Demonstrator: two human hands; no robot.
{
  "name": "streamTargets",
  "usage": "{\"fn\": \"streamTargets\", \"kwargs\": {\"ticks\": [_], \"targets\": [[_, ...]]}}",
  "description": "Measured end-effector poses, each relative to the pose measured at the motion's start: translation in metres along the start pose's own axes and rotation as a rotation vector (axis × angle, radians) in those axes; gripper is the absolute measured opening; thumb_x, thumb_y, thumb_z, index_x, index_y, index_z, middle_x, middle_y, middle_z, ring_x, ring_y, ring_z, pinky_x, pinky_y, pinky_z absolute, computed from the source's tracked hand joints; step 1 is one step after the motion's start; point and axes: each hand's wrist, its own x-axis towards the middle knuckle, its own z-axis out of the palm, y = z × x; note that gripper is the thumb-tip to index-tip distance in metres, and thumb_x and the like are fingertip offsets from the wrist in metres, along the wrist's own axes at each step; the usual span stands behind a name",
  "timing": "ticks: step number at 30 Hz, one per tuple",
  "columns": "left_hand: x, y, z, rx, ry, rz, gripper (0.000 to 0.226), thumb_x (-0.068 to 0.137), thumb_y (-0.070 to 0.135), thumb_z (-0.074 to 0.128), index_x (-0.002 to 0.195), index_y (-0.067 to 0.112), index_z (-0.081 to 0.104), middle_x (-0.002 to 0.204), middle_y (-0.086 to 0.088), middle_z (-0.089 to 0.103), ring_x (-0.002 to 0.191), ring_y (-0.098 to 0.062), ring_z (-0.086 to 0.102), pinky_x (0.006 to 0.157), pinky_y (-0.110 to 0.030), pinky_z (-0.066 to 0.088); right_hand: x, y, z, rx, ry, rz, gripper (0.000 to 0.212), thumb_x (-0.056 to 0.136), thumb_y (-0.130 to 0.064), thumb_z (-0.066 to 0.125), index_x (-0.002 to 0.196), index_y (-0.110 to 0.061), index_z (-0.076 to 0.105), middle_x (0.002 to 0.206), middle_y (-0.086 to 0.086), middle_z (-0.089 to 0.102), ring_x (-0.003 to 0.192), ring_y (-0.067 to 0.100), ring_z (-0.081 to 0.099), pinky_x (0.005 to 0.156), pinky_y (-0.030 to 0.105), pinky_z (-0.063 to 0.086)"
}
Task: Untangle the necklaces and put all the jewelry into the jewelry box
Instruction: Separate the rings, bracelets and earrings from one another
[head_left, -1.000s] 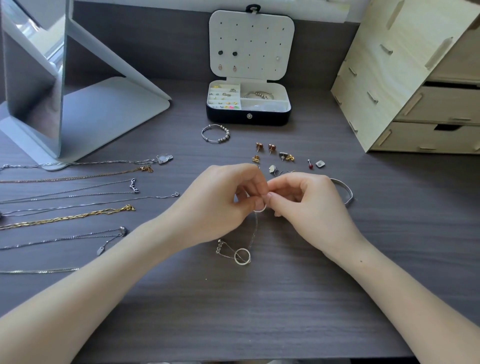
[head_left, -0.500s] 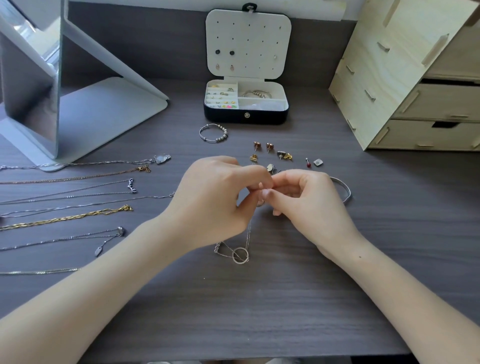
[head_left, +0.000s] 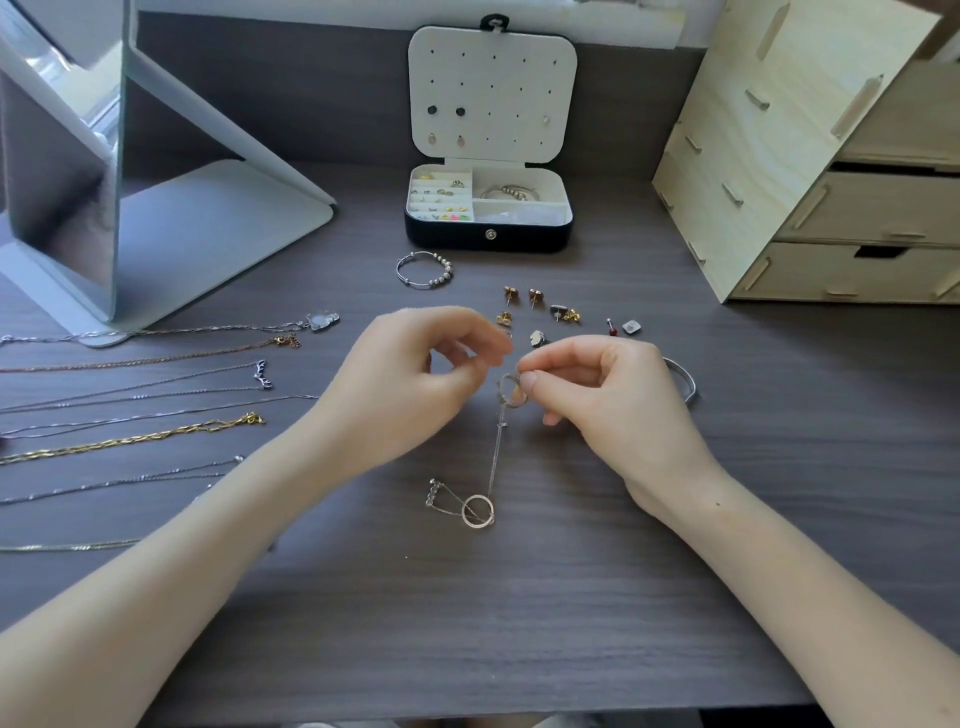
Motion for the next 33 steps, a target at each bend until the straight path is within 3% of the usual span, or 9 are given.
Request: {"fn": "streamTargets", "kwargs": {"ticks": [3,7,12,17,19,24,33], "targets": [[-0.001,-0.003,-0.001,-0.116,-0.127,-0.085,0.029,0.071,0.008,0.052,0.089,0.023,0.068,0.083,0.013,0.072,0.078,-0.005,0.064,0.067,-0.015,0.045,0.0,-0.004,-0.001,0.077,0.0,0.022,0.02,0.082,0.003,0.065,0.072,-0.014,0.068,0.061,-0.005,0.068,0.049,-0.002,0.053,0.05,0.011,0.042],[-0.002,-0.003,0.001,-0.17,-0.242,-0.131,0.029,0.078,-0.009,0.061,0.089,0.017,0.067,0.082,0.006,0.074,0.079,-0.008,0.066,0.067,-0.012,0.042,-0.001,-0.006,-0.002,0.107,-0.005,0.022,0.018,0.082,0.005,0.065,0.073,-0.011,0.068,0.064,-0.005,0.067,0.047,-0.002,0.053,0.046,0.008,0.037],[-0.003,-0.001,-0.001,-0.178,-0.284,-0.141,0.023,0.08,-0.003,0.067,0.089,0.019,0.066,0.076,0.005,0.074,0.07,-0.01,0.063,0.07,-0.015,0.045,0.0,-0.005,-0.004,0.109,-0.008,0.024,0.014,0.082,0.004,0.065,0.077,-0.008,0.069,0.073,0.006,0.07,0.05,0.001,0.054,0.047,0.009,0.038],[-0.002,-0.005,-0.004,-0.135,-0.225,-0.129,0.014,0.076,0.012,0.075,0.082,0.022,0.067,0.074,0.002,0.073,0.076,-0.028,0.064,0.071,-0.03,0.046,0.0,-0.005,-0.004,0.098,0.0,0.018,0.014,0.082,0.004,0.065,0.077,-0.008,0.069,0.069,0.004,0.068,0.048,0.0,0.052,0.047,0.009,0.038],[-0.003,-0.006,-0.008,-0.074,-0.2,-0.119,0.011,0.073,0.019,0.074,0.078,0.025,0.066,0.073,0.003,0.073,0.075,-0.023,0.065,0.067,-0.027,0.045,0.0,-0.004,-0.004,0.086,0.014,0.009,0.015,0.082,0.005,0.065,0.076,-0.008,0.068,0.067,0.004,0.068,0.048,-0.001,0.052,0.048,0.009,0.039],[-0.004,-0.004,-0.016,0.064,-0.174,-0.078,0.013,0.077,0.008,0.073,0.074,0.02,0.069,0.067,0.007,0.071,0.065,-0.01,0.063,0.056,-0.007,0.034,0.002,0.0,-0.003,0.005,0.057,-0.033,0.015,0.08,0.001,0.067,0.075,-0.013,0.069,0.069,-0.001,0.068,0.054,-0.002,0.055,0.056,0.011,0.044],[-0.004,0.002,-0.016,0.006,-0.115,0.038,0.013,0.076,0.011,0.076,0.074,0.024,0.074,0.066,0.013,0.068,0.059,-0.003,0.055,0.056,-0.006,0.033,0.002,0.006,0.0,-0.062,0.017,-0.06,0.015,0.079,-0.001,0.069,0.074,-0.016,0.07,0.066,-0.006,0.069,0.061,0.003,0.06,0.061,0.017,0.05]]}}
